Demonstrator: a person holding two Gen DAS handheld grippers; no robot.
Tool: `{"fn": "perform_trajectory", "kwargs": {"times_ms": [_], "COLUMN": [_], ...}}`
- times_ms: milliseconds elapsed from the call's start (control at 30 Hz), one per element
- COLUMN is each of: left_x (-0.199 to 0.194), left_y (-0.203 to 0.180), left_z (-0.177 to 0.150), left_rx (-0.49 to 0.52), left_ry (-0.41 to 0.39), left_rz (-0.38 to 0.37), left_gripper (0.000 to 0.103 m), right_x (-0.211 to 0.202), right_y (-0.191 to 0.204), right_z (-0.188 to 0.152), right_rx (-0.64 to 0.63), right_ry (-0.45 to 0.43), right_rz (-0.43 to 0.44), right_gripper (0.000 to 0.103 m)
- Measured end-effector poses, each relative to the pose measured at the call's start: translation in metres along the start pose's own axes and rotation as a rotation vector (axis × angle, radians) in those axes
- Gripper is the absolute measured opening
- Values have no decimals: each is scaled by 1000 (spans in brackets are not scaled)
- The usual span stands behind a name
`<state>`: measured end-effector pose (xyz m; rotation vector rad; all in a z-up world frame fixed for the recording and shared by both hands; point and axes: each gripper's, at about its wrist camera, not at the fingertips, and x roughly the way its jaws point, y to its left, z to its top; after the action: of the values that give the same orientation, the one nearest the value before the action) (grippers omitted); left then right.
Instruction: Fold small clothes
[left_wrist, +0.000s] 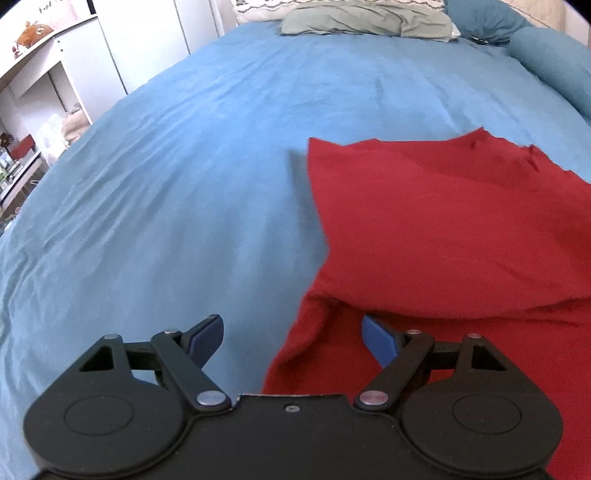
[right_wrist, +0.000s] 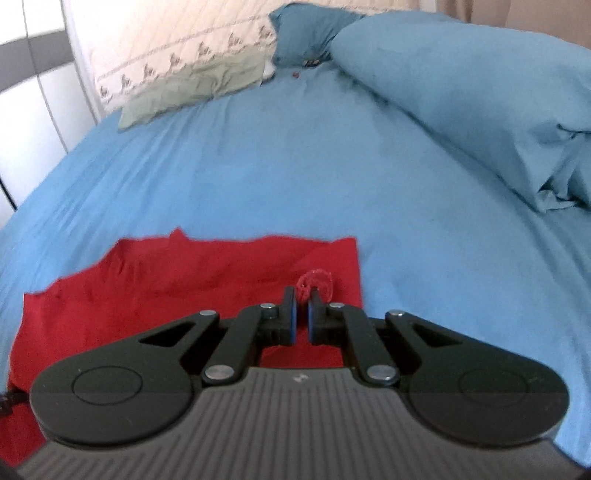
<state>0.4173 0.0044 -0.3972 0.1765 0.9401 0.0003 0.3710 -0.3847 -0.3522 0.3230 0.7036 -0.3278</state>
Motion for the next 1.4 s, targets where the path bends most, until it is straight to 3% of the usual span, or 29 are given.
{"fn": "perform_trajectory", "kwargs": {"times_ms": [167,200,233,300,367,567,733,867,1000,1200,1400], "left_x": [4,5,6,9,10,13,15,2,-46,-137,-217], "left_y": [8,13,20,31,31,34,35,37,39,54,70], "left_z": [4,5,6,7,5,4,2,4,6,-6,-44], "left_rx": [-41,-72,-108,-173,-169,-188,-193,-186,-157,-126,-100], "left_ry": [-14,-7,3,21,28,36,37,15,-75,-166,-131], "left_rz": [79,100,100,80,93,91,83,66,38,-33,-116], "left_gripper": [86,86,87,87,87,89,94,93,92,92,93], "right_x": [11,12,14,6,-7,-4,33,28,-17,-122,-230], "right_y": [2,1,2,3,4,18,13,20,15,-1,-24], "right_z": [-7,-8,-10,-14,-21,-37,-54,-52,-35,-22,-31], "right_rx": [-66,-80,-91,-102,-91,-117,-91,-191,-161,-147,-113], "right_ry": [79,91,106,87,5,17,95,93,23,-84,-93], "right_rz": [-11,-30,-63,-153,-170,54,46,65,119,99,72], "right_gripper": [25,37,61,88,96,97,97,97,97,97,97]}}
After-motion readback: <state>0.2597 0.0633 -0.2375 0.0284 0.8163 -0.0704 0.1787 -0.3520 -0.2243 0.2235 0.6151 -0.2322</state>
